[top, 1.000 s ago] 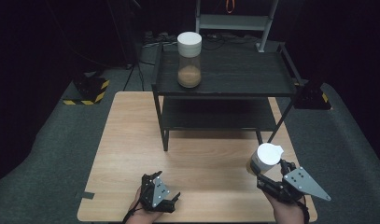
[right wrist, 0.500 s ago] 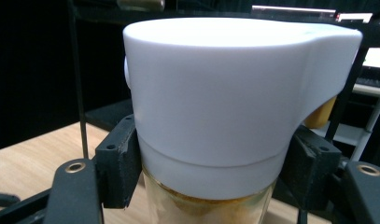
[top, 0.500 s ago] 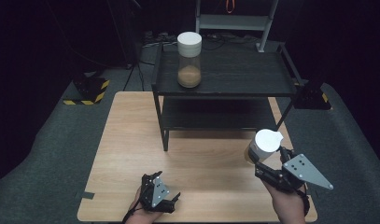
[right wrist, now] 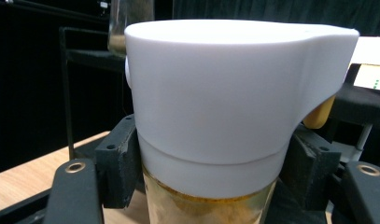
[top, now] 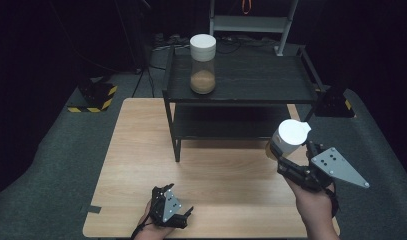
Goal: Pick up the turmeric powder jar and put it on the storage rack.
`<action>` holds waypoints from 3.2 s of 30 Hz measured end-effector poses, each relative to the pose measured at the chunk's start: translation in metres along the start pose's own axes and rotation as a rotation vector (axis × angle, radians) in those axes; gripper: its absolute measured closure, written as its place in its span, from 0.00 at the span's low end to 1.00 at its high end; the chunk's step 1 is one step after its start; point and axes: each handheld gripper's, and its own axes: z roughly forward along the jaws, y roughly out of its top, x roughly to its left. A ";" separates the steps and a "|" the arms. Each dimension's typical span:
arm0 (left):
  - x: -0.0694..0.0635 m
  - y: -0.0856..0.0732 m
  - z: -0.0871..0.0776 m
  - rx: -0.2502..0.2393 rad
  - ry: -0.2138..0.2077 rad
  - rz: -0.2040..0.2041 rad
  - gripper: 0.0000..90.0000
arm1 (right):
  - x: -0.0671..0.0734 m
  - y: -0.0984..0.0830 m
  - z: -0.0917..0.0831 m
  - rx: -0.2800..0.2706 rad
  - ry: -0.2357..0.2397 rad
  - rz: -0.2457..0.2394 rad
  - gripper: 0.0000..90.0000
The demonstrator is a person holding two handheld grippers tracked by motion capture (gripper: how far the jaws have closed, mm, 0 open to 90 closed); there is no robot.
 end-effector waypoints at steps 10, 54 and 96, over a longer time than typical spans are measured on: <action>0.001 -0.001 0.000 -0.004 -0.003 -0.001 0.01 | -0.002 0.022 0.009 -0.023 -0.008 -0.012 0.34; 0.004 -0.004 -0.003 -0.019 -0.018 -0.009 0.01 | 0.002 0.086 0.085 -0.067 -0.027 0.003 0.34; 0.007 -0.006 -0.004 -0.030 -0.027 -0.016 0.01 | -0.016 0.085 0.158 -0.019 -0.087 0.084 0.34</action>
